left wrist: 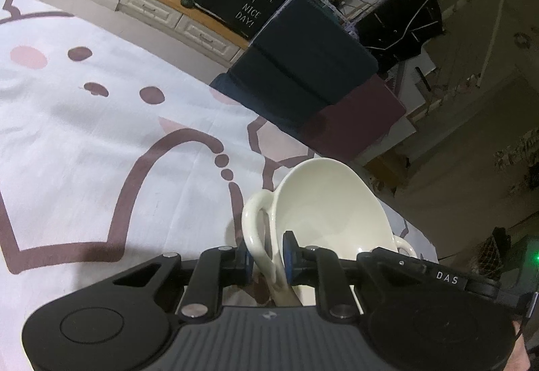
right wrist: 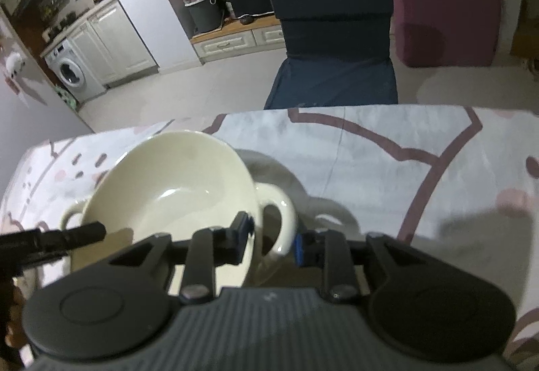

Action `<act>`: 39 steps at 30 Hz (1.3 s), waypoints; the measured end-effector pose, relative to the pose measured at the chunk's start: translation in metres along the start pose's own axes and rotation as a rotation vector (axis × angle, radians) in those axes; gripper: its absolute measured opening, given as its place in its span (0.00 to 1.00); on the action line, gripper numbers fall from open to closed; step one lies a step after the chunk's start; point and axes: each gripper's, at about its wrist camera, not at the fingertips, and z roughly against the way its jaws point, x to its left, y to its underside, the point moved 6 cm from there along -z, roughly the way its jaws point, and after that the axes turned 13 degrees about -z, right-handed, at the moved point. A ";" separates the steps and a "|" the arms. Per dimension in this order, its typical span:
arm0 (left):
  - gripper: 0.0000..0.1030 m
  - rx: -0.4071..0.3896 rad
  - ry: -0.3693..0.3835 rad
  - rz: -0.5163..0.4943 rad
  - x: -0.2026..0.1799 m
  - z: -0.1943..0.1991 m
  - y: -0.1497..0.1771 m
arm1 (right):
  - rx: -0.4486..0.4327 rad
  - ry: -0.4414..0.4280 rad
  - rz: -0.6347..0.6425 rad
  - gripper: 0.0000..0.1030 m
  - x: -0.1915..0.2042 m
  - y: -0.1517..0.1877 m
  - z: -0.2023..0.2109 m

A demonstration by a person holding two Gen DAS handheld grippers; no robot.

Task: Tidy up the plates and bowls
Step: 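Lift the cream bowl with both grippers and carry it over the table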

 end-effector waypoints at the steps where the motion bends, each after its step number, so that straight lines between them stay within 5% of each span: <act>1: 0.19 -0.007 -0.008 -0.015 -0.002 0.000 0.000 | -0.001 0.005 0.002 0.31 0.001 0.000 0.000; 11: 0.19 -0.056 -0.060 -0.090 -0.005 0.011 -0.005 | -0.028 0.023 0.014 0.30 0.009 0.009 0.005; 39: 0.19 -0.124 0.020 -0.210 -0.074 0.104 -0.011 | -0.146 -0.013 0.047 0.29 0.013 0.034 0.110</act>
